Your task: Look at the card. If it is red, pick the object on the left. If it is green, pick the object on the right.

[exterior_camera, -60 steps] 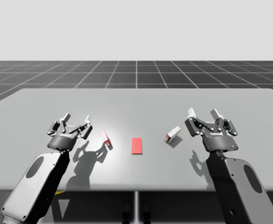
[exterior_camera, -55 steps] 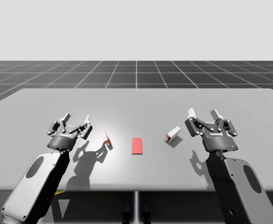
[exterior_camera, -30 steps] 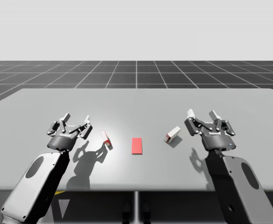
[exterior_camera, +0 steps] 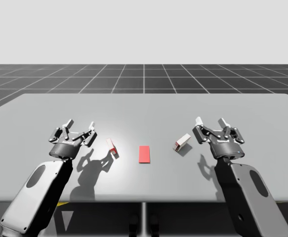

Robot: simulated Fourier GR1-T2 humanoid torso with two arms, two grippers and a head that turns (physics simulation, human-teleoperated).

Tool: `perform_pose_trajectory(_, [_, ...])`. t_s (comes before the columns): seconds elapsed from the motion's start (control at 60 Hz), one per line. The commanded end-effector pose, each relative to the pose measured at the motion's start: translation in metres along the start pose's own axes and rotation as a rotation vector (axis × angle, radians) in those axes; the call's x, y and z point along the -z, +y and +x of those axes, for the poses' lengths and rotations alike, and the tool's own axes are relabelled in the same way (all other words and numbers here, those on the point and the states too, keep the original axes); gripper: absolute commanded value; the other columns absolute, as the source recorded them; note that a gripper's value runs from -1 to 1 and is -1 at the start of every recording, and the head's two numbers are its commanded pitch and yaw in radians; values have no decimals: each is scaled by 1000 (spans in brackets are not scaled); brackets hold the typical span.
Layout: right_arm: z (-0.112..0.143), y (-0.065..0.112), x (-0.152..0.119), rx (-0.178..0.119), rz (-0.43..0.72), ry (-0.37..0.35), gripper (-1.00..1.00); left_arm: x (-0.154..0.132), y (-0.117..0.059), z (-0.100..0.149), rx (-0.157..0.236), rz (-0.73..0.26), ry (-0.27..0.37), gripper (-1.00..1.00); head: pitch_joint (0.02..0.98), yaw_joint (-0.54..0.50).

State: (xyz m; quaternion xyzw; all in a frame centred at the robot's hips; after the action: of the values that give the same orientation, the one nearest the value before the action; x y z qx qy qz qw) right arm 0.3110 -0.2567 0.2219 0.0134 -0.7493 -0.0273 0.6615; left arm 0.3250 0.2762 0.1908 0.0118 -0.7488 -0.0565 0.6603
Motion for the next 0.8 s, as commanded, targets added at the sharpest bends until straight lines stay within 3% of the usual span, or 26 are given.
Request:
perform_pose_trajectory(0.017, [-1, 0, 1, -4, -4, 2, -1000, 0, 1, 0, -1, 1, -1, -1000, 692, 37])
perform_pose_trajectory(0.383, [-3, 0, 2, -11, -7, 5, -1000, 1, 1, 2, -4, 0, -3, -1000, 881, 19])
perform_pose_trajectory(0.8, [-3, -1, 1, -15, -5, 3, -1000, 1, 1, 2, -6, -2, 0, -1000, 877, 65])
